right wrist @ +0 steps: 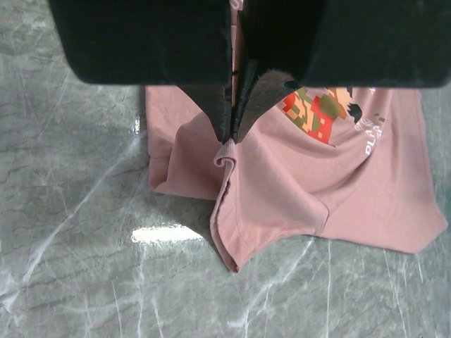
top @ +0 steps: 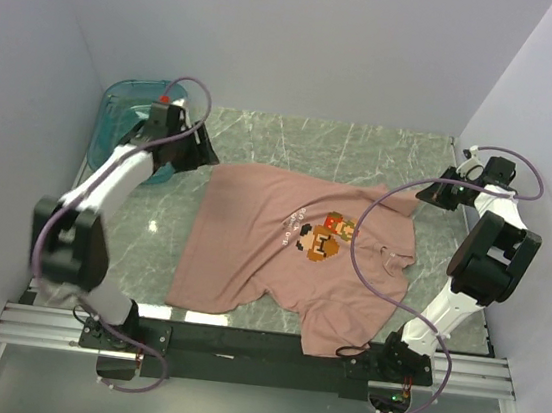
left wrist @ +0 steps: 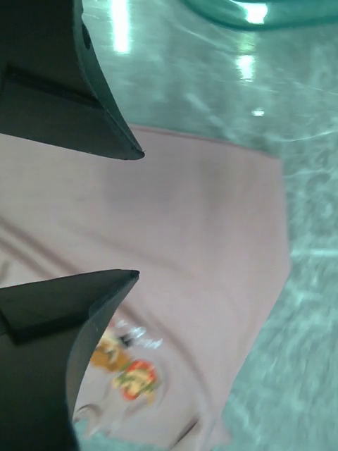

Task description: Fold and stack the t-shirts

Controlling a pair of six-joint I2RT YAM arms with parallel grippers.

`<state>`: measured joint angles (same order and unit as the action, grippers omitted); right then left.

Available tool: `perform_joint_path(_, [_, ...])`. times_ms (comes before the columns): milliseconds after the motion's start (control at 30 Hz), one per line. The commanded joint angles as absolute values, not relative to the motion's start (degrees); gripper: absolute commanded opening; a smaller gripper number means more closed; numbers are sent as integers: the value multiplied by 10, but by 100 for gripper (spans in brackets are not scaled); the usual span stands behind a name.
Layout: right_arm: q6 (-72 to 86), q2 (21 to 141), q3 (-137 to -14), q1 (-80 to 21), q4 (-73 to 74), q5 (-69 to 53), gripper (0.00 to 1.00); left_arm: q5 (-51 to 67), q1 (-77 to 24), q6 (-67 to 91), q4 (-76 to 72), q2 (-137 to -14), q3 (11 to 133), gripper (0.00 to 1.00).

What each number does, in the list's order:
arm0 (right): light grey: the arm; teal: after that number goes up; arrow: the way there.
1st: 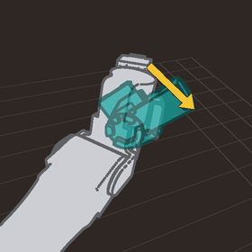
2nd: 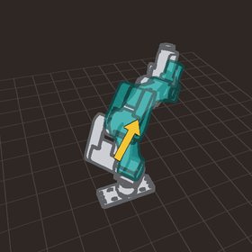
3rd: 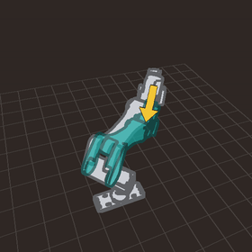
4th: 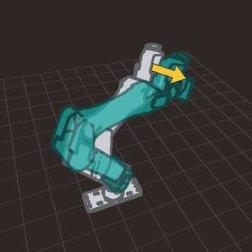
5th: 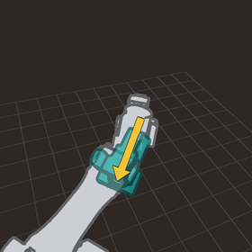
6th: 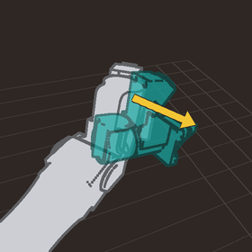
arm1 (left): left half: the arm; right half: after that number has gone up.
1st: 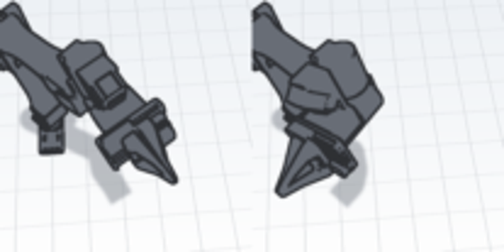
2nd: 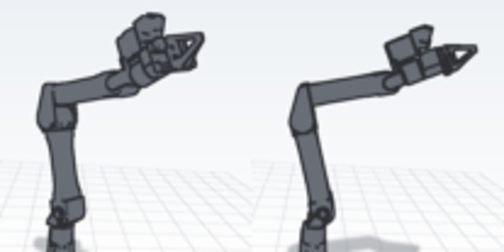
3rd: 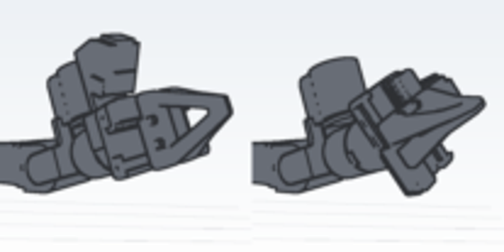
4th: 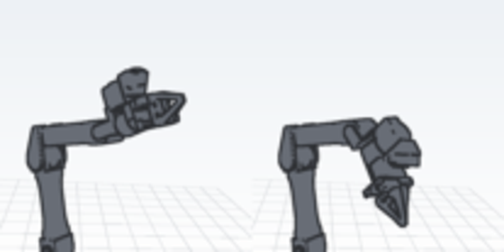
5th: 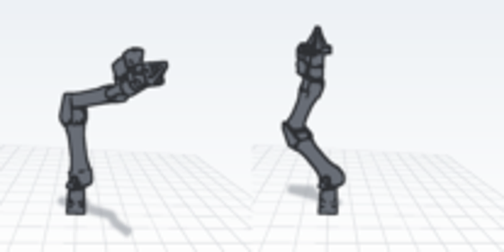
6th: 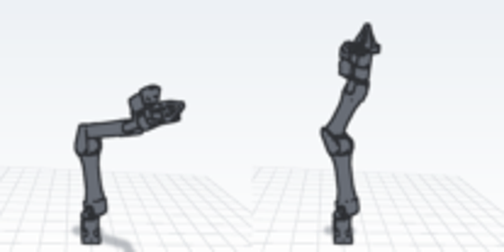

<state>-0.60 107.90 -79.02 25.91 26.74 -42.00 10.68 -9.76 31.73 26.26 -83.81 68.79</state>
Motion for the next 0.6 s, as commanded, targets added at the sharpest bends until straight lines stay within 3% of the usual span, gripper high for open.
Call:
perform_joint_path(0, [-17, 1061, -792, 264, 271, -437, 0, 139, -90, 277, 239, -966, 758, 68])
perform_joint_path(133, [-17, 1064, -792, 264, 270, -438, 0, 127, -84, 277, 259, -1060, 836, 60])
perform_joint_path(567, [-16, 1081, -795, 264, 272, -439, 0, 94, -85, 258, 326, -1240, 985, 57])
